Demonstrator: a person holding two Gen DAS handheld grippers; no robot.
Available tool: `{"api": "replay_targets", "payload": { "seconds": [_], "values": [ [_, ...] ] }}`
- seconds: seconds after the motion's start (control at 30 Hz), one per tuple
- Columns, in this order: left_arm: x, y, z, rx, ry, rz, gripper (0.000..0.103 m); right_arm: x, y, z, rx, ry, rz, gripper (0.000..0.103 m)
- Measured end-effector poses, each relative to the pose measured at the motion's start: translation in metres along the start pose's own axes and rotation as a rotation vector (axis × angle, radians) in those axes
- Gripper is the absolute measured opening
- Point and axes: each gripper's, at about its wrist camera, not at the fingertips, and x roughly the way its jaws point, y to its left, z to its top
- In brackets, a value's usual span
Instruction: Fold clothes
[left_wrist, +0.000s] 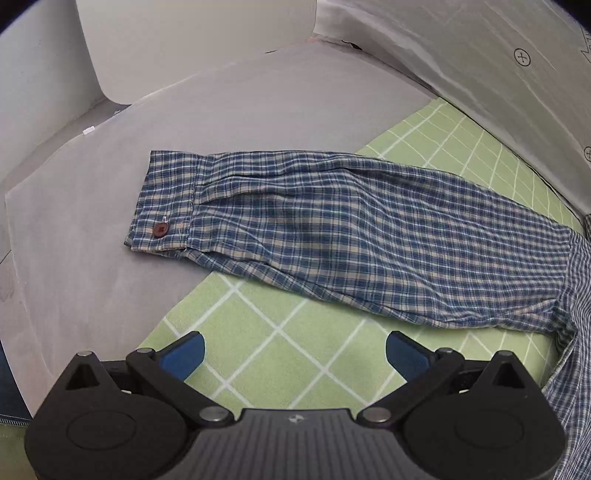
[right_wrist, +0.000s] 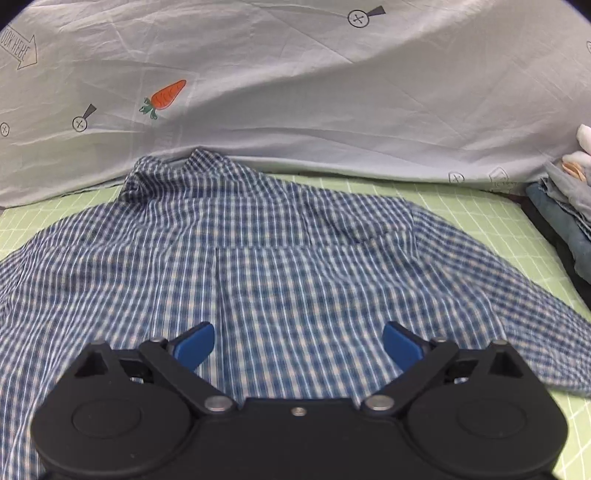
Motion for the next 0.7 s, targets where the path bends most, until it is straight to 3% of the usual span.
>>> {"api": "replay_targets", "payload": {
  "seconds": [0.2, 0.27, 0.3, 0.4, 0.53, 0.6, 0.63, 0.7],
  "values": [
    [0.021, -0.006, 0.020, -0.052, 0.046, 0.041, 0.103, 0.071, 0.019, 0.079, -0.062, -0.035, 0.100, 0.076],
    [0.025, -0.008, 0.025, -0.054, 0.064, 0.055, 0.103, 0.096, 0.023, 0.102, -0.060, -0.035, 0.154, 0.053],
    [0.027, -0.009, 0.027, -0.047, 0.072, 0.064, 0.103, 0.108, 0.026, 0.113, -0.062, -0.033, 0.178, 0.048],
    [0.032, -0.016, 0.030, -0.011, 0.089, 0.102, 0.103, 0.147, 0.041, 0.139, -0.095, -0.011, 0.220, 0.046],
    [0.035, -0.019, 0.033, -0.024, 0.087, 0.109, 0.103, 0.186, 0.061, 0.149, -0.159, 0.043, 0.255, 0.053],
    [0.035, -0.019, 0.034, -0.034, 0.090, 0.112, 0.103, 0.195, 0.066, 0.149, -0.191, 0.046, 0.271, 0.046],
    [0.035, -0.019, 0.034, -0.034, 0.089, 0.113, 0.103, 0.193, 0.066, 0.148, -0.199, 0.033, 0.277, 0.026],
    [0.035, -0.020, 0.035, -0.032, 0.087, 0.113, 0.103, 0.185, 0.064, 0.145, -0.206, 0.006, 0.289, 0.009]
  ]
}}
